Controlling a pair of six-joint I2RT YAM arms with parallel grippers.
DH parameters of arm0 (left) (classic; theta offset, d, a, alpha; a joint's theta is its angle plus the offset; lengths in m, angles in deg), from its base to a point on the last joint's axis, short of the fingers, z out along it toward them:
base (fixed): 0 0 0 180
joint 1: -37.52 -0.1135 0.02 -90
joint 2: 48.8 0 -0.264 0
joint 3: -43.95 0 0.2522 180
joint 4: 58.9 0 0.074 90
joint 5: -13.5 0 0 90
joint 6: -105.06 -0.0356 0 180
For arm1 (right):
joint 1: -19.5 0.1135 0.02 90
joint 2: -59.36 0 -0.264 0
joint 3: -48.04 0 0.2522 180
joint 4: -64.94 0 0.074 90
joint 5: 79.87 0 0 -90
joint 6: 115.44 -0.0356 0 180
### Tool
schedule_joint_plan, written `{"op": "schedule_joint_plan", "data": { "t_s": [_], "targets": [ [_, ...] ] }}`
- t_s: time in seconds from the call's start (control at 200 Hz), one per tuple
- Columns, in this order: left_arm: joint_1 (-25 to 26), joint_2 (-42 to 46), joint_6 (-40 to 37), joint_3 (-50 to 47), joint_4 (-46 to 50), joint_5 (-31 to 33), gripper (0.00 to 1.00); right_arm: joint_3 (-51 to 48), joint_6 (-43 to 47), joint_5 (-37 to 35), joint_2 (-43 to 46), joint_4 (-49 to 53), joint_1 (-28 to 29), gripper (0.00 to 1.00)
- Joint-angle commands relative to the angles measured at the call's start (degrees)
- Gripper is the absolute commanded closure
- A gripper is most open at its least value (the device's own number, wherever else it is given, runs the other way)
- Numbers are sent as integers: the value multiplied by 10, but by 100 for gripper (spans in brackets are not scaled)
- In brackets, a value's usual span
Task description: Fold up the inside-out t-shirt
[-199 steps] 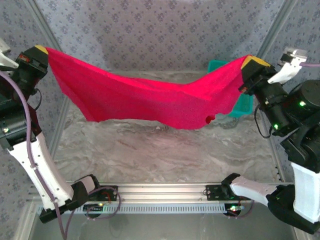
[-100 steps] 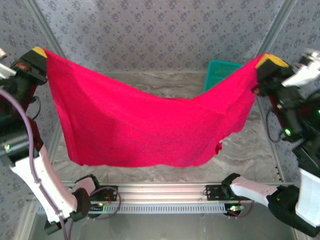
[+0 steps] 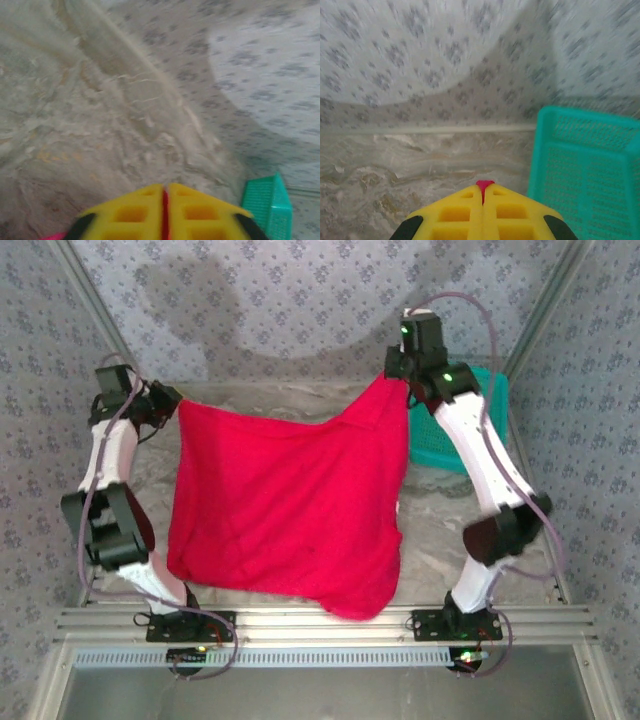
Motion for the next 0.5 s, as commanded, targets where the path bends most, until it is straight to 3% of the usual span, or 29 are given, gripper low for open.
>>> {"op": "schedule_joint_plan", "data": {
  "t_s": [0.0, 0.105, 0.2, 0.295, 0.5],
  "targets": [
    [4, -62, -26, 73, 7, 20, 76, 147, -39, 52, -129, 76, -14, 95],
    [17, -56, -52, 89, 51, 60, 59, 303, -65, 64, -235, 185, -15, 57],
    [32, 4, -70, 33, 62, 86, 60, 295, -96, 75, -233, 233, -4, 49],
    [52, 86, -76, -69, 79, 83, 64, 141, -130, 96, -158, 218, 17, 49],
    [121, 244, -74, -343, 34, 82, 64, -326, -204, 165, 69, 30, 103, 49]
  ]
}}
